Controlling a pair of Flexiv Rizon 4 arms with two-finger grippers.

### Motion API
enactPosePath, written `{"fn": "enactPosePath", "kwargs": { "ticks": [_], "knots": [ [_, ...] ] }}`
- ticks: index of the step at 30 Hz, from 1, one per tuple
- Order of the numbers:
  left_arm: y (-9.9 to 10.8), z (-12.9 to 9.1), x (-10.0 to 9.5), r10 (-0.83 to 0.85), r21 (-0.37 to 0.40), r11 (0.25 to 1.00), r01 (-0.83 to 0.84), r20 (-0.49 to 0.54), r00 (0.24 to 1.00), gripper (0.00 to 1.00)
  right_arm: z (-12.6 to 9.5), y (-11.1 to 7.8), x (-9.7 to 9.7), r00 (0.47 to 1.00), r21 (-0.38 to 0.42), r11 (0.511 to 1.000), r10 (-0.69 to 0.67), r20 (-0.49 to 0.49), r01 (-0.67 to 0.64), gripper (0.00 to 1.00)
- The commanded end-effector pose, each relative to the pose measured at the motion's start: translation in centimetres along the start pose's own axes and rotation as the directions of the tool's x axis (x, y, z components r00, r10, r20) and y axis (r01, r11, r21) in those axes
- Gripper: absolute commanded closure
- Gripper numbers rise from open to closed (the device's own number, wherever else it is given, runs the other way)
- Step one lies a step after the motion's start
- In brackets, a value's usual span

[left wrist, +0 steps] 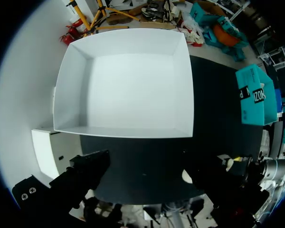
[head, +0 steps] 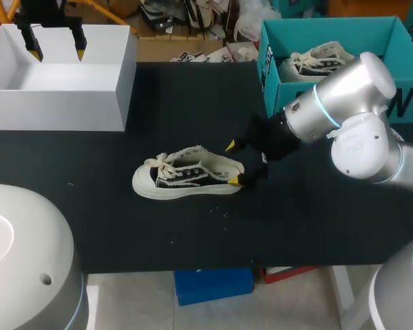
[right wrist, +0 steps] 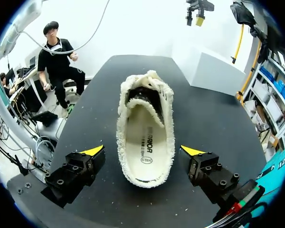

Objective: Take the shoe out of the shoebox, open the shoe tongue, remove and reinsert the insole, then place the shoe into the shoebox

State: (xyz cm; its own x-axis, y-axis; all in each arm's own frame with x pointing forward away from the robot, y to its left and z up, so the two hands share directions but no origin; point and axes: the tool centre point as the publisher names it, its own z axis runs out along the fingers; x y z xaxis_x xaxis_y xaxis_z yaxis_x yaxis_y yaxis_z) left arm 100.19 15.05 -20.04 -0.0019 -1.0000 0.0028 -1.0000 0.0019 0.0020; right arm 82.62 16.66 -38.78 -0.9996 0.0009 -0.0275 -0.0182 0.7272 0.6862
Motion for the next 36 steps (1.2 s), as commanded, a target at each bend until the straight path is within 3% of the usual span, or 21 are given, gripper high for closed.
{"fn": "enactPosePath", "kwargs": {
  "ticks": [1, 24, 36],
  "knots": [
    [0.0, 0.0, 0.0, -0.001, 0.0, 1.0, 0.001, 0.002, 1.0, 0.0, 1.4, -0.9, 0.3, 1.0, -0.028, 1.0, 0.011, 0.019, -0.01, 0.0],
    [0.0, 0.0, 0.0, -0.001, 0.0, 1.0, 0.001, 0.002, 1.0, 0.0, 4.7, -3.0, -0.7, 0.998, -0.103, 0.994, 0.048, 0.03, -0.045, 0.0],
    [0.0, 0.0, 0.0, -0.001, 0.0, 1.0, 0.001, 0.002, 1.0, 0.0, 5.5, -2.8, -0.7, 0.998, -0.163, 0.986, 0.052, 0.032, -0.046, 0.0]
  ]
}}
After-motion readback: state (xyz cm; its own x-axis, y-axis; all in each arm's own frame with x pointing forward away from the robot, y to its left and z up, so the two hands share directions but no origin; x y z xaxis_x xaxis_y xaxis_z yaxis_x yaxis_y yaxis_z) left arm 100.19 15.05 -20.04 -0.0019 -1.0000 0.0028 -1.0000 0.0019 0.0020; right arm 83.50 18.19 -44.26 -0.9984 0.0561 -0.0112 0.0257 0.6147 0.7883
